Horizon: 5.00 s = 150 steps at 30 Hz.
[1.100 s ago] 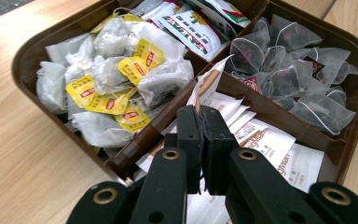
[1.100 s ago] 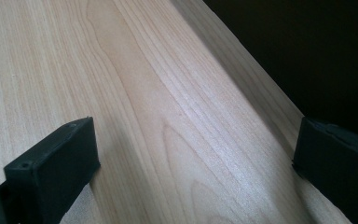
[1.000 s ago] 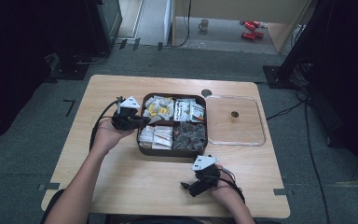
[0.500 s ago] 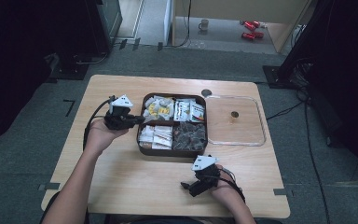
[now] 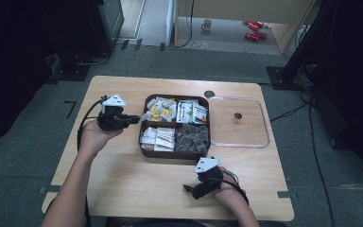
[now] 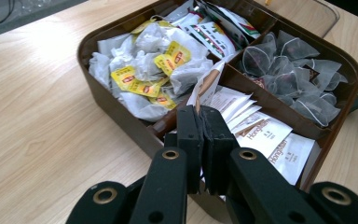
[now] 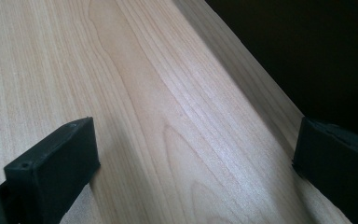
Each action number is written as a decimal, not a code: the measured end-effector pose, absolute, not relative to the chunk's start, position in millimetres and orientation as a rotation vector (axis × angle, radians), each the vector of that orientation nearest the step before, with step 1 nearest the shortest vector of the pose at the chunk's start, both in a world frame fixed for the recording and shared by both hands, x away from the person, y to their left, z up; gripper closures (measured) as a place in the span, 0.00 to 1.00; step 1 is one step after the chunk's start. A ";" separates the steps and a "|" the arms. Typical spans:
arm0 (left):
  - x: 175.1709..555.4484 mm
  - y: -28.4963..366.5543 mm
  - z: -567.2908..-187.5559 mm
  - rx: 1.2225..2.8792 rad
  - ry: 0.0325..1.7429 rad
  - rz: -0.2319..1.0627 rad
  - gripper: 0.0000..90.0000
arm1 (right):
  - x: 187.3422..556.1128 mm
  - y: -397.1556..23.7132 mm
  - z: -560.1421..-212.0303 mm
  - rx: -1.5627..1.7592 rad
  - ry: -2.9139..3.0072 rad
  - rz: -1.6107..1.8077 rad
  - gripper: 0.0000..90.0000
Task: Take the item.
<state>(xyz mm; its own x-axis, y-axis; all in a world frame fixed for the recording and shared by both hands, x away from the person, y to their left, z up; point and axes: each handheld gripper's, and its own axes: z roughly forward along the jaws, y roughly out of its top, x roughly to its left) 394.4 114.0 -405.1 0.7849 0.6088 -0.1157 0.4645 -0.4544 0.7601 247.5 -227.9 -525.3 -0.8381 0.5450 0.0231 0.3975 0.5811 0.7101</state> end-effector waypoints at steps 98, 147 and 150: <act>428.2 160.9 -475.6 2.157 1.096 0.216 0.55 | 247.8 -227.7 -525.3 0.782 2.616 1.100 0.00; 410.9 244.0 -496.9 2.037 1.307 0.346 0.50 | 247.9 -227.7 -525.2 0.782 2.617 1.101 0.00; 411.4 246.4 -500.5 2.043 1.321 0.347 0.50 | 247.9 -227.7 -525.2 0.783 2.618 1.102 0.00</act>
